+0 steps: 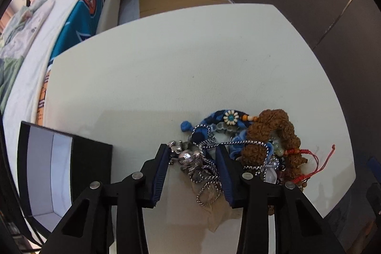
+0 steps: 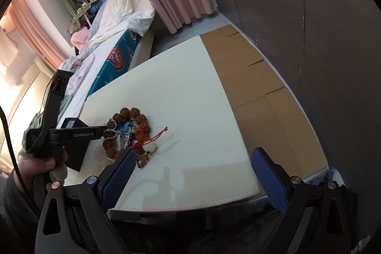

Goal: Organize jewelry
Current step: 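Reach the left tool into the jewelry pile and grasp the silver charm chain, then lift the silver chain with the left tool, pulling it free of the pile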

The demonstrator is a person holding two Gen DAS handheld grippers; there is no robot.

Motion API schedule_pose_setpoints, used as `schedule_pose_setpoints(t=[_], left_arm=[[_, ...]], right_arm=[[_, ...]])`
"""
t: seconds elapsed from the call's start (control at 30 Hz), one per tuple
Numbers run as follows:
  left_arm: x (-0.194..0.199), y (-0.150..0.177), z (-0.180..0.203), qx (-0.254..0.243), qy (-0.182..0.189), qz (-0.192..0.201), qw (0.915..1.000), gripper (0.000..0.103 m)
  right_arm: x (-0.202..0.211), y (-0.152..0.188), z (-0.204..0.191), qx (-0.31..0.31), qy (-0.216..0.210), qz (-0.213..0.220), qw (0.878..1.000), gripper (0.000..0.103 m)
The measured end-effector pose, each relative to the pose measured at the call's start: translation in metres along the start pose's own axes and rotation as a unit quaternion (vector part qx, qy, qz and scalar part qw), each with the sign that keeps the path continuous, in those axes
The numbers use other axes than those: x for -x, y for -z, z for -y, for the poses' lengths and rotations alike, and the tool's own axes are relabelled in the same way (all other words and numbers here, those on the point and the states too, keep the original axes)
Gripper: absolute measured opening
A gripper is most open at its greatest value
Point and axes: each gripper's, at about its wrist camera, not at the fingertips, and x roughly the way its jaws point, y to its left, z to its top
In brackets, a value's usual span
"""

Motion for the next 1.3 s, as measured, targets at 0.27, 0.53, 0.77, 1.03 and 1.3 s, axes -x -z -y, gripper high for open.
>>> schedule_pose_setpoints(t=[0.27,0.53,0.77,1.03,1.3], left_arm=[[0.0,0.003,0.0,-0.001,0.032,0.006,0.9995,0.016],[0.036,0.01,-0.01,-0.002,0.07,0.038,0.9968,0.014],[0.063,0.01,-0.022,0.002,0.087,0.052,0.9948,0.015],[0.057,0.024,-0.032,0.0,0.101,0.025,0.9946,0.015],[0.074,0.04,-0.034,-0.025,0.145,0.025,0.9888,0.015]], right_arm=[[0.003,0.0,-0.005,0.006,-0.006,0.003,1.0,0.098],[0.002,-0.004,-0.02,0.017,-0.017,0.002,1.0,0.098],[-0.003,-0.009,-0.038,0.03,-0.03,-0.004,0.999,0.098],[-0.006,-0.005,-0.048,0.04,-0.034,-0.01,0.999,0.097],[-0.007,-0.002,-0.047,0.04,-0.036,-0.016,0.998,0.098]])
